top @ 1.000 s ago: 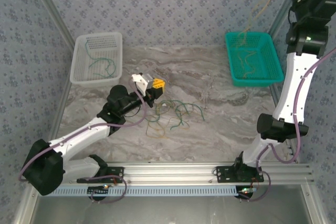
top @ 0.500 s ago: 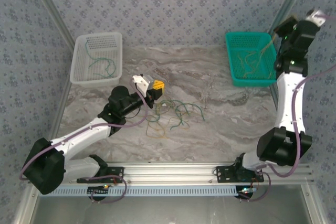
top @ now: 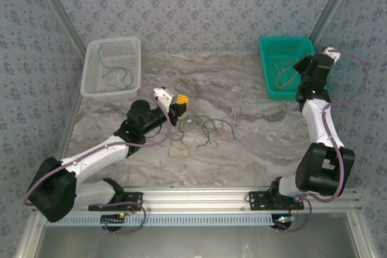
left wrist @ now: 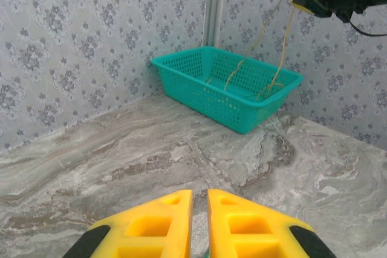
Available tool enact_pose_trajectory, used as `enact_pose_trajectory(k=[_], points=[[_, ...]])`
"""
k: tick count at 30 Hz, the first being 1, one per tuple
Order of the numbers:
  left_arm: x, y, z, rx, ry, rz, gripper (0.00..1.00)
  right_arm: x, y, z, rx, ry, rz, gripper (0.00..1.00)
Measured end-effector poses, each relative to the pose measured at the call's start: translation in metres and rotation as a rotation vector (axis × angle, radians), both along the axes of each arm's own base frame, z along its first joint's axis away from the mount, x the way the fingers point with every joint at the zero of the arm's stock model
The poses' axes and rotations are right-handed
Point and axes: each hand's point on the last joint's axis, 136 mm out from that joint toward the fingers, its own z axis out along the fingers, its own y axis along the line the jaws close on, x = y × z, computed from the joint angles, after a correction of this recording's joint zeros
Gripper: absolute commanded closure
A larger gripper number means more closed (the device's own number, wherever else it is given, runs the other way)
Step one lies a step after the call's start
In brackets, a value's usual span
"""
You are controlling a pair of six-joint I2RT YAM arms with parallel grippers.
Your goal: Untangle the cables
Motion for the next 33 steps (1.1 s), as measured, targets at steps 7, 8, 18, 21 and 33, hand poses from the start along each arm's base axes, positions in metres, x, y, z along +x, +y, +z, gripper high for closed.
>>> enact_pose_trajectory(k=[7,8,18,21,33], points=[[0.005,-0.007,-0.023,0.001,0.087,-0.006,0.87,0.014,-0.010,-0.014,0.059,-0.003,0.051,1.00],[0.006,-0.008,-0.028,0.002,0.106,-0.007,0.87,0.014,-0.014,-0.019,0.079,-0.003,0.051,1.00],[-0.004,-0.026,-0.043,0.027,0.183,-0.054,0.87,0.045,-0.029,-0.081,0.332,0.059,0.124,1.00],[-0.005,-0.034,-0.041,0.030,0.185,-0.070,0.87,0.073,-0.030,-0.090,0.395,0.058,0.157,1.00],[-0.001,-0.032,-0.044,0.045,0.198,-0.045,0.87,0.134,-0.040,-0.160,0.556,0.117,0.172,1.00]])
